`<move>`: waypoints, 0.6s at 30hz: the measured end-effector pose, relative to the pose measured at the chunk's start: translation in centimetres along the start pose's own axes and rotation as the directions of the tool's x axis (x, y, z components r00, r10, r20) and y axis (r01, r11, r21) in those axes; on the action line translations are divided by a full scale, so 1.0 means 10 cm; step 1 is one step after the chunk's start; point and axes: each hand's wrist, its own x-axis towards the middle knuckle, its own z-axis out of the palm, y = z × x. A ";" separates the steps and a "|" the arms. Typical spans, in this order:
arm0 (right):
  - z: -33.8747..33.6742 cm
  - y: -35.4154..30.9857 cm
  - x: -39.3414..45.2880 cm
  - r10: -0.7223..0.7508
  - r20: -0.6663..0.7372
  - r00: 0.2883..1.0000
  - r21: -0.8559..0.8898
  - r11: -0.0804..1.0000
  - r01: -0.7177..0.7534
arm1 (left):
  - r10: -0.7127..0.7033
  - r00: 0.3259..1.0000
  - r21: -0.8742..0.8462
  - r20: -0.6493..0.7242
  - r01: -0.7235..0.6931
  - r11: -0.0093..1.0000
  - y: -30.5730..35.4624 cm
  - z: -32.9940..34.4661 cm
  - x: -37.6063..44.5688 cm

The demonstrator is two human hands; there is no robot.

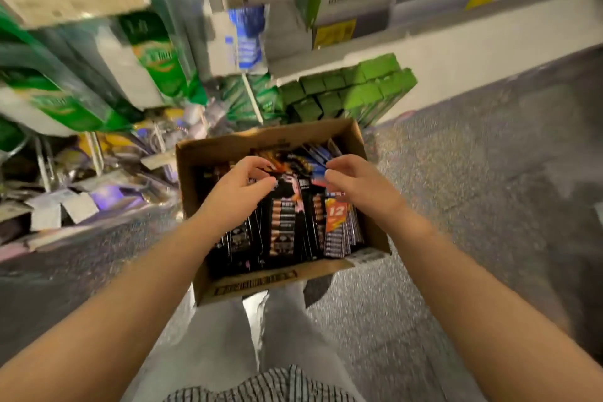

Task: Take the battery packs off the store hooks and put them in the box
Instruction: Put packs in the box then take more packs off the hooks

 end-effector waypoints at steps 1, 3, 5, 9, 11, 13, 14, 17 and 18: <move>0.02 0.10 0.06 0.026 0.000 1.000 -0.007 1.000 -0.026 | -0.034 0.999 0.022 0.003 0.034 0.999 -0.11 0.05 0.06; 0.09 0.26 0.17 0.077 0.001 0.997 -0.012 0.997 -0.077 | -0.107 0.994 0.027 0.006 0.107 0.994 -0.30 0.14 0.15; 0.17 0.38 0.29 0.118 0.016 0.993 0.007 0.993 -0.118 | -0.181 0.984 -0.015 -0.004 0.180 0.983 -0.47 0.21 0.24; 0.38 0.50 0.48 0.153 0.045 0.987 0.054 0.986 -0.155 | -0.316 0.942 -0.176 -0.111 0.295 0.939 -0.62 0.29 0.43; 0.49 0.53 0.56 0.171 0.070 0.983 0.073 0.982 -0.176 | -0.373 0.914 -0.281 -0.158 0.321 0.904 -0.64 0.30 0.62; 0.55 0.54 0.61 0.173 0.081 0.982 0.095 0.979 -0.180 | -0.395 0.902 -0.338 -0.175 0.322 0.884 -0.61 0.32 0.83; 0.57 0.54 0.62 0.173 0.078 0.982 0.103 0.978 -0.181 | -0.401 0.900 -0.351 -0.171 0.324 0.878 -0.59 0.34 0.93; 0.60 0.56 0.63 0.180 0.077 0.981 0.138 0.972 -0.189 | -0.432 0.885 -0.347 -0.172 0.356 0.868 -0.57 0.44 1.14; 0.60 0.56 0.63 0.185 0.081 0.979 0.146 0.970 -0.195 | -0.445 0.876 -0.341 -0.188 0.366 0.866 -0.58 0.47 1.18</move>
